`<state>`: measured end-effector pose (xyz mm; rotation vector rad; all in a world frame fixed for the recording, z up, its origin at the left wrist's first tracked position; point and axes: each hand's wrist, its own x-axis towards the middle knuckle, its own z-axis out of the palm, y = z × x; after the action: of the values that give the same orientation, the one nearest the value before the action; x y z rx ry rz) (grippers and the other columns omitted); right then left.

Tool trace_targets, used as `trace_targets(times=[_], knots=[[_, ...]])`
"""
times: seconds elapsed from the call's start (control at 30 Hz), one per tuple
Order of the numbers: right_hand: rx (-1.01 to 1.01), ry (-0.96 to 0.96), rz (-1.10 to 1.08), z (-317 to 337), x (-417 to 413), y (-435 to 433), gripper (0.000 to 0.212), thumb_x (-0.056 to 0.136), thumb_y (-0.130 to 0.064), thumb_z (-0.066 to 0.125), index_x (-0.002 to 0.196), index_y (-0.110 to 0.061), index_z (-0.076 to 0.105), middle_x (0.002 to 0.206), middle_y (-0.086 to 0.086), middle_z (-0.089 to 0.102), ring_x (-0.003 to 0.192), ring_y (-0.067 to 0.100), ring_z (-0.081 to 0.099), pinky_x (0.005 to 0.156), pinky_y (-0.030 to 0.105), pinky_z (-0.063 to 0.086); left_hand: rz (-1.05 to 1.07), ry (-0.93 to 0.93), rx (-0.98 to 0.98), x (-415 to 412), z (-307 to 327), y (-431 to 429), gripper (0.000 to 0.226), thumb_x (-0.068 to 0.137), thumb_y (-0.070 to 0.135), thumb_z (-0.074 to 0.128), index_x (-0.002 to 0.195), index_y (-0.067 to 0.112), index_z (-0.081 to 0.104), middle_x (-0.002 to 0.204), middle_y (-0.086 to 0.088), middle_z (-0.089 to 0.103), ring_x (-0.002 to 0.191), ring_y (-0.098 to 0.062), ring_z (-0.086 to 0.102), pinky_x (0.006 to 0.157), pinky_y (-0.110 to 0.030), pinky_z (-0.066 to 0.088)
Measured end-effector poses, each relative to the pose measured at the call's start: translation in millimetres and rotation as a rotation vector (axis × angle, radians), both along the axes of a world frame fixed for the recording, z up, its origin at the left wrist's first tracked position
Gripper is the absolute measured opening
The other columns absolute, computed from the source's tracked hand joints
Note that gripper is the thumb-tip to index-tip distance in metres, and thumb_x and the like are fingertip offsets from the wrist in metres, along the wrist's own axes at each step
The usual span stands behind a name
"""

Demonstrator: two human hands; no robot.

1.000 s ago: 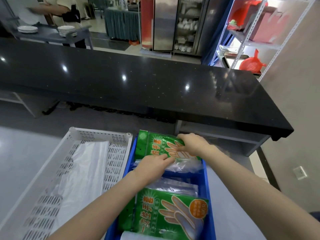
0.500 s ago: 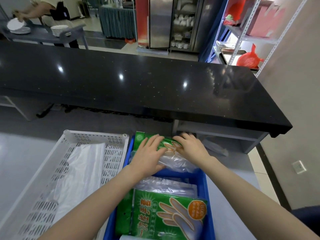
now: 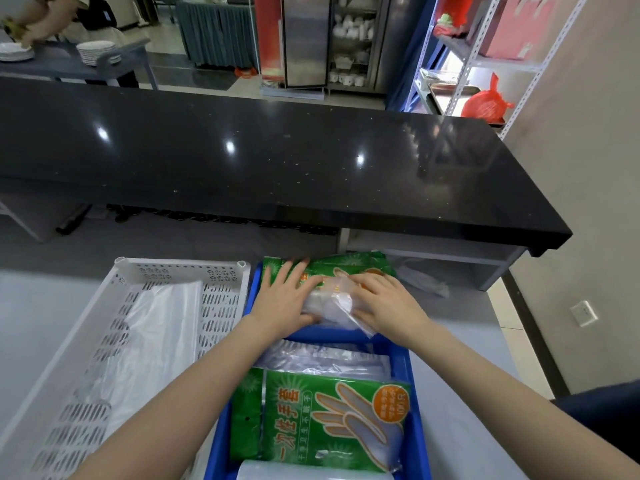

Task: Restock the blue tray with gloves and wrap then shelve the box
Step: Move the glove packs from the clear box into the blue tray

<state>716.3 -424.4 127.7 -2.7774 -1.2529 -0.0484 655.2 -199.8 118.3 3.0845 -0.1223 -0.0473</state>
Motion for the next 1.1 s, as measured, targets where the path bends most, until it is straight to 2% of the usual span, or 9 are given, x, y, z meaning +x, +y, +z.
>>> trace_targets(times=[0.2,0.27,0.37,0.5,0.57,0.67,0.77,0.97,1.1], knots=[[0.245,0.065,-0.061,16.3,-8.1,-2.8,0.047,0.091,-0.017,0.058,0.136,-0.024,0.048,0.138,-0.001,0.053,0.127,0.018,0.047,0.107,0.032,0.035,-0.056,-0.070,-0.198,-24.3,26.7,12.8,0.090,0.069,0.062,0.066,0.144,0.037,0.025,0.160,0.005,0.000,0.147,-0.019,-0.004,0.117,-0.050,0.003],[0.312,0.113,-0.115,28.2,-12.9,-12.4,0.049,0.088,-0.006,0.056,0.133,-0.025,0.051,0.136,-0.003,0.053,0.124,0.015,0.048,0.104,0.030,0.038,-0.035,-0.157,-0.325,-44.8,38.0,16.1,0.083,0.070,0.051,0.071,0.142,0.035,0.031,0.156,0.003,0.019,0.144,-0.019,0.013,0.117,-0.046,0.017],[0.409,0.201,-0.148,43.0,-29.5,-24.2,0.046,0.090,0.000,0.048,0.129,-0.024,0.054,0.130,-0.004,0.056,0.120,0.012,0.049,0.100,0.028,0.040,-0.033,-0.261,-0.519,-78.6,47.0,13.2,0.053,0.076,0.050,0.063,0.123,0.031,0.049,0.119,0.013,0.050,0.112,-0.006,0.047,0.096,-0.032,0.045],[0.467,0.105,-0.012,53.2,-64.0,-25.4,0.033,0.094,-0.020,0.051,0.127,-0.020,0.057,0.127,-0.001,0.059,0.118,0.013,0.050,0.100,0.030,0.042,-0.132,0.242,-0.451,-103.5,43.6,-2.5,0.060,0.070,0.069,0.058,0.123,0.042,0.049,0.113,0.023,0.056,0.105,0.005,0.049,0.093,-0.026,0.046],[0.373,0.120,0.087,54.4,-80.9,-23.3,0.038,0.092,-0.038,0.053,0.126,-0.023,0.057,0.127,-0.003,0.058,0.118,0.012,0.050,0.101,0.028,0.040,-0.151,0.320,-0.366,-105.9,35.7,-8.1,0.063,0.069,0.065,0.062,0.126,0.042,0.048,0.118,0.021,0.057,0.108,0.001,0.051,0.091,-0.029,0.047],[0.060,0.320,0.111,46.6,-99.8,-20.8,0.056,0.081,-0.065,0.051,0.129,-0.034,0.051,0.120,-0.012,0.061,0.111,0.009,0.053,0.093,0.029,0.045,-0.142,0.313,-0.295,-107.3,30.0,-11.8,0.048,0.071,0.064,0.061,0.112,0.038,0.057,0.102,0.017,0.063,0.095,-0.006,0.055,0.077,-0.034,0.050],[-0.153,0.405,0.104,33.7,-108.4,-18.5,0.058,0.075,-0.068,0.056,0.124,-0.037,0.049,0.108,-0.013,0.064,0.098,0.013,0.057,0.074,0.031,0.046,-0.166,0.299,-0.300,-108.8,29.8,-13.5,0.034,0.073,0.061,0.062,0.086,0.030,0.059,0.070,0.015,0.057,0.070,-0.002,0.050,0.061,-0.031,0.045],[-0.109,0.460,0.088,41.8,-105.7,-13.0,0.031,0.076,-0.051,0.066,0.082,-0.027,0.049,0.066,-0.012,0.049,0.072,0.015,0.050,0.058,0.031,0.039,-0.193,0.224,-0.351,-105.0,46.4,-11.6,0.038,0.070,0.066,0.061,0.081,0.030,0.062,0.070,0.013,0.062,0.067,-0.003,0.056,0.060,-0.031,0.048],[-0.028,0.418,0.035,72.2,-89.6,-26.2,0.035,0.076,-0.050,0.069,0.073,-0.028,0.042,0.061,-0.013,0.044,0.065,0.012,0.044,0.057,0.032,0.037,-0.091,0.057,-0.612,-87.0,79.5,-2.0,0.043,0.077,0.073,0.044,0.092,0.039,0.066,0.086,0.024,0.067,0.080,0.008,0.060,0.070,-0.023,0.051]])
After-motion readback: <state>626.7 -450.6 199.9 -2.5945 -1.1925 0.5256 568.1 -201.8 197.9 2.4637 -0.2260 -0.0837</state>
